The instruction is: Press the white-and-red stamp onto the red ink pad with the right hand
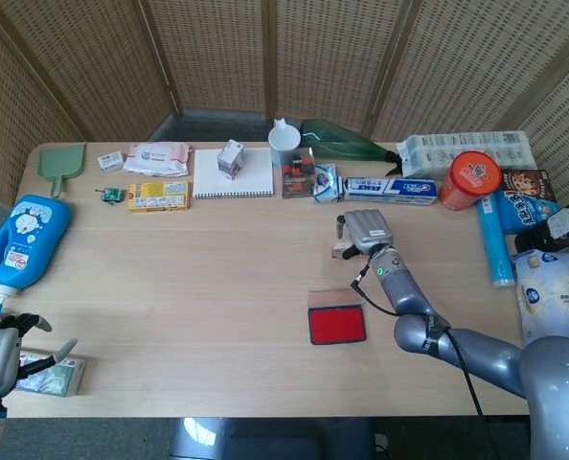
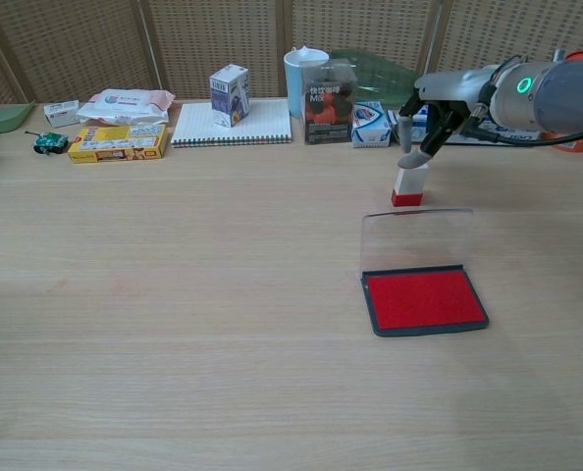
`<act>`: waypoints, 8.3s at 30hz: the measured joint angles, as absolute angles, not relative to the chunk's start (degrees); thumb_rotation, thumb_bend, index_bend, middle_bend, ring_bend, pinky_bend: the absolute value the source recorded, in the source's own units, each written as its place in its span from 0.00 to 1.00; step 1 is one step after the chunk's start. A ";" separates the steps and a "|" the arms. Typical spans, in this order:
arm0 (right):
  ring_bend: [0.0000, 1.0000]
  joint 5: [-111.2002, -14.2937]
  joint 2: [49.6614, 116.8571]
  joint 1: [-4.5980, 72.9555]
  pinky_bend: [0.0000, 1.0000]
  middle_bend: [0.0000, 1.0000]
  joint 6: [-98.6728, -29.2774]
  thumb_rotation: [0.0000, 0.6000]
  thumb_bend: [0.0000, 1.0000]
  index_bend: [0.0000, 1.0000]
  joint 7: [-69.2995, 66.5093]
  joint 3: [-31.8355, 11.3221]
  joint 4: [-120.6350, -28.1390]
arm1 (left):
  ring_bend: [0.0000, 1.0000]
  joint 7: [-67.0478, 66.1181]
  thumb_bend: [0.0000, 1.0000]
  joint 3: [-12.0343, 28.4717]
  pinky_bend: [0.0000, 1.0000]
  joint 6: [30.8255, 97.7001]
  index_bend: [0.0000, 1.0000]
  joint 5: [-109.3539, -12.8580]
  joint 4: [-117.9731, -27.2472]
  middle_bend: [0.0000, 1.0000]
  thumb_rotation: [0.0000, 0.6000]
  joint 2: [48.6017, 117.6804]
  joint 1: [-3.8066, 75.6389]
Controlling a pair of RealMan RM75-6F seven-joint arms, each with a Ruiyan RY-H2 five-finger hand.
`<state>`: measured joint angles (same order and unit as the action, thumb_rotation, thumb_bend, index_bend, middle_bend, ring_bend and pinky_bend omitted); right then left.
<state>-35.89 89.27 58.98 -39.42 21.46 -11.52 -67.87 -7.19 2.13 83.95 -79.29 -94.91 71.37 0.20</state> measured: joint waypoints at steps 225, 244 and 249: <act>1.00 -39.83 79.54 53.47 1.00 1.00 -54.46 1.00 0.43 0.72 33.89 1.28 -107.25 | 0.32 -2.25 0.12 2.00 0.18 82.08 0.44 -79.75 -89.96 0.41 0.30 69.75 2.65; 1.00 -40.35 69.70 51.71 1.00 1.00 -57.17 1.00 0.42 0.72 33.02 0.48 -112.56 | 0.32 -2.54 0.12 2.32 0.18 83.20 0.44 -80.29 -90.67 0.41 0.31 68.92 2.41; 1.00 -40.28 68.38 50.62 1.00 1.00 -56.16 1.00 0.42 0.72 31.83 1.32 -111.78 | 0.32 -3.27 0.12 2.63 0.18 83.60 0.44 -80.74 -91.60 0.41 0.31 68.21 2.67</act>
<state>-40.28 68.38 50.62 -56.16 31.83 1.32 -111.78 -3.27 2.63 83.60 -80.74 -91.60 68.21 2.67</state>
